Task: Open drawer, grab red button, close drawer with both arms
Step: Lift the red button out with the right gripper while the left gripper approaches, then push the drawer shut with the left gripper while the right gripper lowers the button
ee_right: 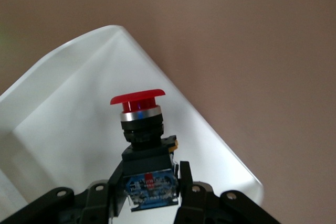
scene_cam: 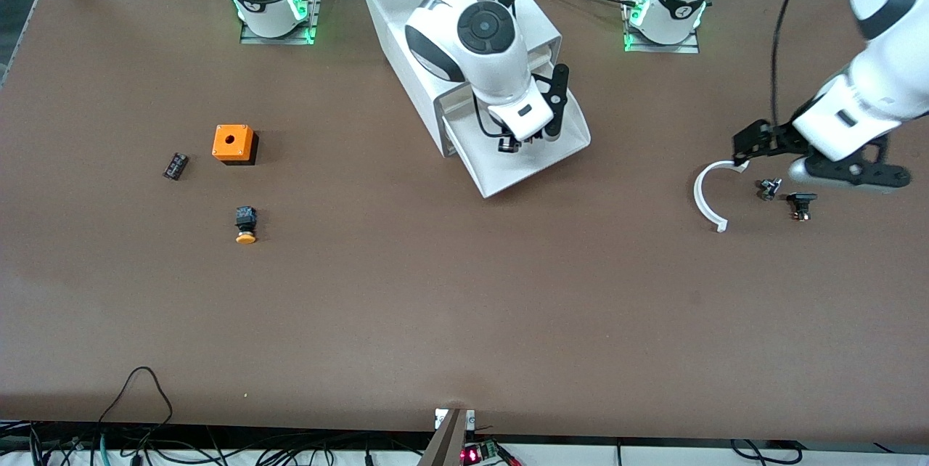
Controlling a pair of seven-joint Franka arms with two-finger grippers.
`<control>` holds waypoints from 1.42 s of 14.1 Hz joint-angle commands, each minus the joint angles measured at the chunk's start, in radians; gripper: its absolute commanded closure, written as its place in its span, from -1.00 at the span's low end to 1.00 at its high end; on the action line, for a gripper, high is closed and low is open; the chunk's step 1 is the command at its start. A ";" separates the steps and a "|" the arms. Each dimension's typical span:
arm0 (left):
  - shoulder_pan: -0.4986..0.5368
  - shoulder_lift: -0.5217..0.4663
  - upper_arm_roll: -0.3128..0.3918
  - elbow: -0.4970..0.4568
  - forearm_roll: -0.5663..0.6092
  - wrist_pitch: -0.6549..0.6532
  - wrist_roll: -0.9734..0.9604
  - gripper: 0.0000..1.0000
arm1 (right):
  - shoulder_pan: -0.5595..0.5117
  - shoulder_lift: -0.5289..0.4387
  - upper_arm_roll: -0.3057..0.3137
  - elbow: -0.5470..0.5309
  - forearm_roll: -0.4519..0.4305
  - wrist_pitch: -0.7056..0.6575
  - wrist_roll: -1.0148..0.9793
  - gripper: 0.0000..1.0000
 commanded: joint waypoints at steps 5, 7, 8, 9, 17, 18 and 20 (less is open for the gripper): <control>-0.142 0.131 -0.031 -0.157 -0.014 0.346 -0.347 -1.00 | -0.195 -0.200 -0.181 -0.213 -0.018 -0.090 0.461 0.39; -0.205 0.180 -0.031 -0.232 -0.012 0.511 -0.497 -1.00 | -0.195 -0.203 -0.283 -0.256 -0.016 -0.133 0.541 0.39; -0.234 0.192 -0.032 -0.273 -0.006 0.587 -0.567 -1.00 | -0.199 -0.211 -0.323 -0.303 -0.016 -0.133 0.585 0.39; -0.262 0.203 -0.034 -0.309 -0.003 0.645 -0.626 -1.00 | -0.207 -0.219 -0.346 -0.366 -0.018 -0.119 0.618 0.39; -0.305 0.169 -0.262 -0.461 -0.003 0.661 -0.947 -1.00 | -0.313 -0.275 -0.381 -0.886 -0.036 0.518 0.618 0.34; -0.305 0.162 -0.291 -0.473 -0.003 0.661 -0.959 -1.00 | -0.313 -0.272 -0.392 -0.908 -0.038 0.549 0.618 0.21; -0.305 0.151 -0.319 -0.488 -0.003 0.653 -0.967 -1.00 | -0.315 -0.280 -0.395 -0.901 -0.029 0.543 0.648 -0.99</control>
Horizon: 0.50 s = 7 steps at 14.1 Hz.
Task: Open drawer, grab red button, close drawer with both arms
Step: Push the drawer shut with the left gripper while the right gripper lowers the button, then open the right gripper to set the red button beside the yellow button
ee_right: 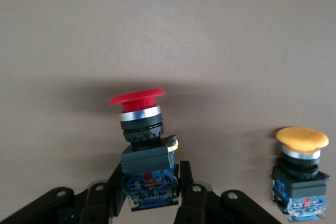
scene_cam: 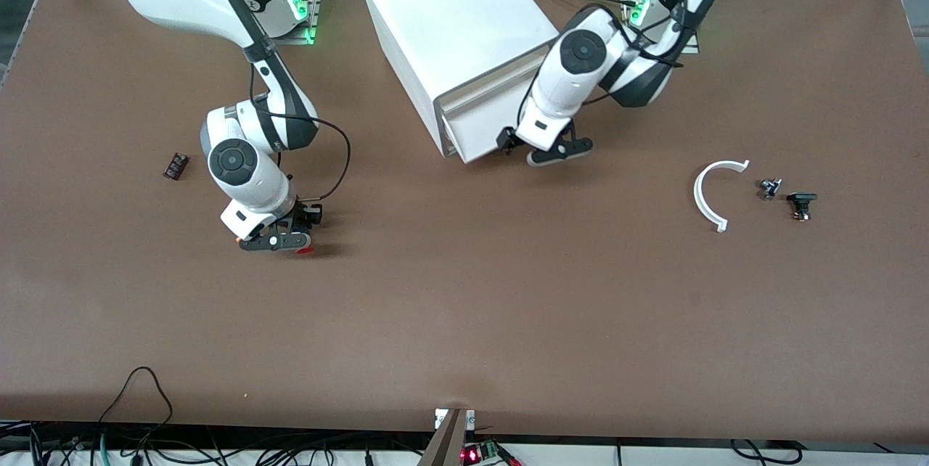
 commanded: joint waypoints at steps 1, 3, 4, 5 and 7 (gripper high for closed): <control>0.005 -0.046 -0.044 -0.040 -0.004 -0.032 -0.004 -1.00 | 0.000 -0.084 -0.004 -0.020 -0.010 -0.033 0.083 -1.00; 0.005 -0.046 -0.078 -0.041 -0.008 -0.066 -0.004 -1.00 | 0.000 -0.124 0.005 0.079 -0.007 -0.213 0.157 -1.00; 0.006 -0.047 -0.101 -0.046 -0.011 -0.090 -0.002 -1.00 | 0.002 -0.130 0.006 0.151 -0.007 -0.308 0.162 -1.00; 0.008 -0.049 -0.128 -0.046 -0.013 -0.098 -0.001 -1.00 | 0.002 -0.131 0.006 0.220 -0.006 -0.388 0.162 -1.00; 0.014 -0.049 -0.132 -0.046 -0.013 -0.096 -0.001 -1.00 | 0.002 -0.135 0.005 0.331 -0.003 -0.484 0.159 -1.00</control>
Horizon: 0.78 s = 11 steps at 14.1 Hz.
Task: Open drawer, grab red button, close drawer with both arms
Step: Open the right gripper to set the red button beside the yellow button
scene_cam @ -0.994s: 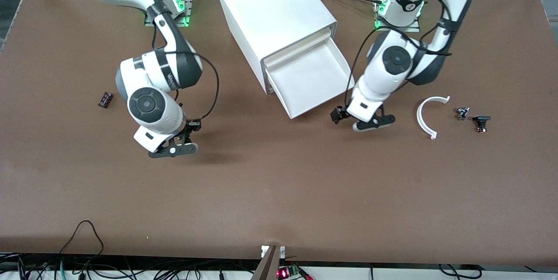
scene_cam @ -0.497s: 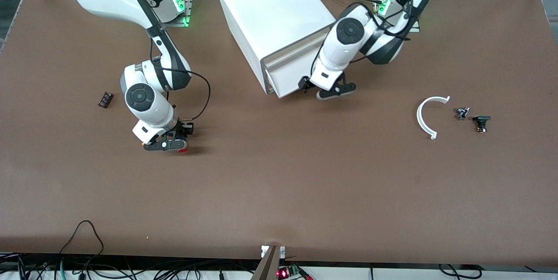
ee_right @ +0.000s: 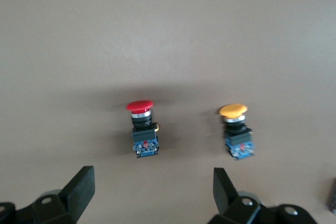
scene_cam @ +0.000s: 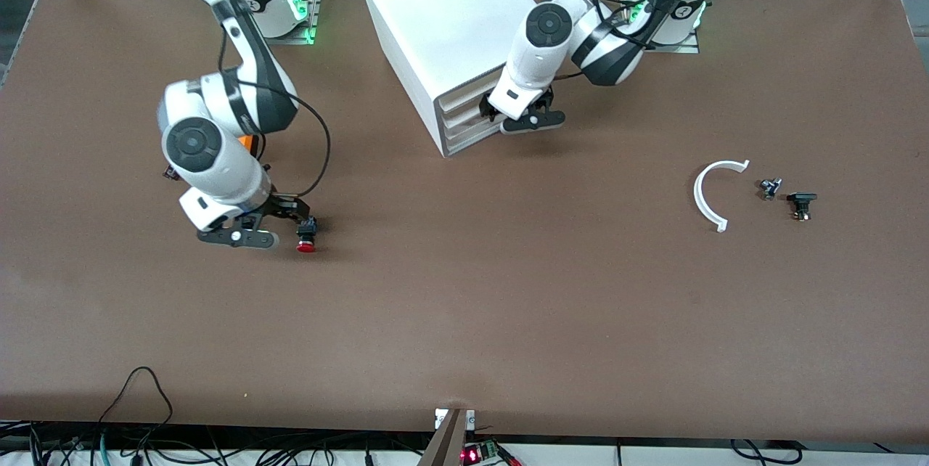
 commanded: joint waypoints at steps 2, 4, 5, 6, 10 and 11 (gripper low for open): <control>0.067 -0.041 -0.004 -0.013 -0.014 -0.013 0.006 -1.00 | -0.001 0.001 -0.004 0.203 -0.001 -0.166 0.022 -1.00; 0.110 -0.069 0.113 0.022 -0.019 0.034 0.006 -1.00 | -0.019 -0.002 -0.024 0.289 -0.001 -0.233 0.012 -1.00; 0.111 -0.087 0.163 0.037 -0.019 0.039 0.009 -1.00 | -0.038 -0.014 -0.027 0.318 0.002 -0.275 0.000 -1.00; 0.127 -0.107 0.191 0.054 -0.018 0.039 0.040 -1.00 | -0.067 -0.031 -0.020 0.342 0.000 -0.334 -0.017 -1.00; 0.196 -0.219 0.296 0.104 -0.019 -0.052 0.447 -1.00 | -0.226 -0.109 0.031 0.354 -0.001 -0.407 -0.123 -1.00; 0.211 -0.250 0.327 0.137 -0.021 -0.127 0.536 -1.00 | -0.264 -0.133 0.035 0.332 -0.001 -0.405 -0.161 -1.00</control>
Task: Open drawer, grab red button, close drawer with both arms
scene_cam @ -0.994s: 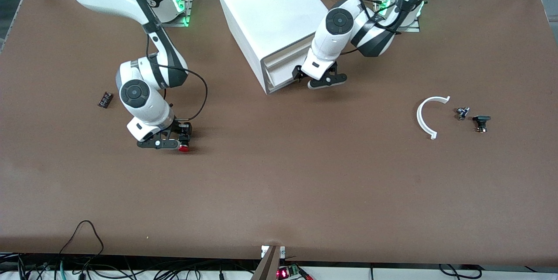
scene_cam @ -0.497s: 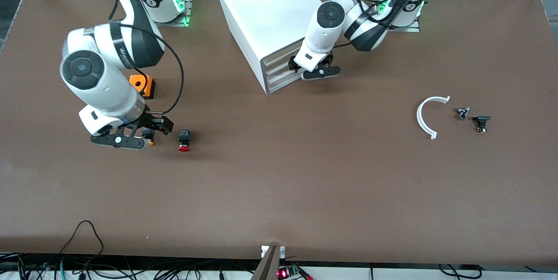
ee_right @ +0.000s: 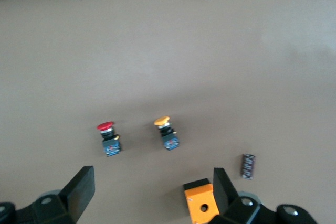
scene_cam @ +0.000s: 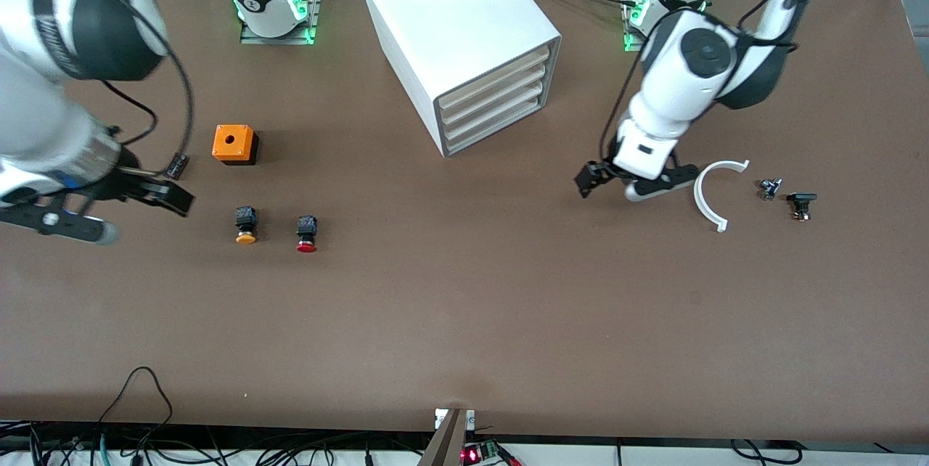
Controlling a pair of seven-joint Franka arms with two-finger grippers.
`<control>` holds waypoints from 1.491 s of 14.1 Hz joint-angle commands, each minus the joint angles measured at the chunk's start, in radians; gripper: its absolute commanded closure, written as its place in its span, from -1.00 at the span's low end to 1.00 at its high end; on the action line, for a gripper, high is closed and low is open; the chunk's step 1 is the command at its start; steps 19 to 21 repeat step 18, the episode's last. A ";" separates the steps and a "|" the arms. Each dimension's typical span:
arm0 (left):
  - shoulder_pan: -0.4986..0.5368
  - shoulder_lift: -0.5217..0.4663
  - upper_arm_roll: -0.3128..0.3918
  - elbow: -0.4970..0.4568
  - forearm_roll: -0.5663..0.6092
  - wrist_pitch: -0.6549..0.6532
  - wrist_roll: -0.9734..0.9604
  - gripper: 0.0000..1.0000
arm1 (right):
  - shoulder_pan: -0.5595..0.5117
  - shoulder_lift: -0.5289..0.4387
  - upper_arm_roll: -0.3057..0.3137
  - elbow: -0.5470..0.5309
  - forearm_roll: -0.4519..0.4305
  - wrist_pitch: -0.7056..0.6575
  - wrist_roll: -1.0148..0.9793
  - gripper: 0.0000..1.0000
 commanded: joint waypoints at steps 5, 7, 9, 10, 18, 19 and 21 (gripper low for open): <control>0.023 -0.121 0.229 0.351 -0.014 -0.599 0.567 -1.00 | -0.145 -0.142 -0.013 -0.114 0.002 -0.029 -0.254 -1.00; 0.023 -0.158 0.280 0.382 -0.006 -0.700 0.664 -1.00 | -0.146 -0.175 -0.036 -0.141 0.013 -0.032 -0.346 -1.00; 0.024 -0.164 0.291 0.399 -0.003 -0.739 0.685 -1.00 | -0.146 -0.225 -0.038 -0.198 0.017 -0.027 -0.366 -1.00; 0.024 -0.164 0.291 0.400 -0.003 -0.742 0.685 -1.00 | -0.145 -0.266 -0.038 -0.247 0.031 -0.017 -0.363 -1.00; 0.037 -0.163 0.297 0.417 -0.003 -0.744 0.685 -1.00 | -0.145 -0.321 -0.033 -0.299 0.045 -0.056 -0.306 -1.00; 0.037 -0.163 0.297 0.417 -0.003 -0.744 0.685 -1.00 | -0.145 -0.321 -0.033 -0.299 0.045 -0.056 -0.306 -1.00; 0.037 -0.163 0.297 0.417 -0.003 -0.744 0.685 -1.00 | -0.145 -0.321 -0.033 -0.299 0.045 -0.056 -0.306 -1.00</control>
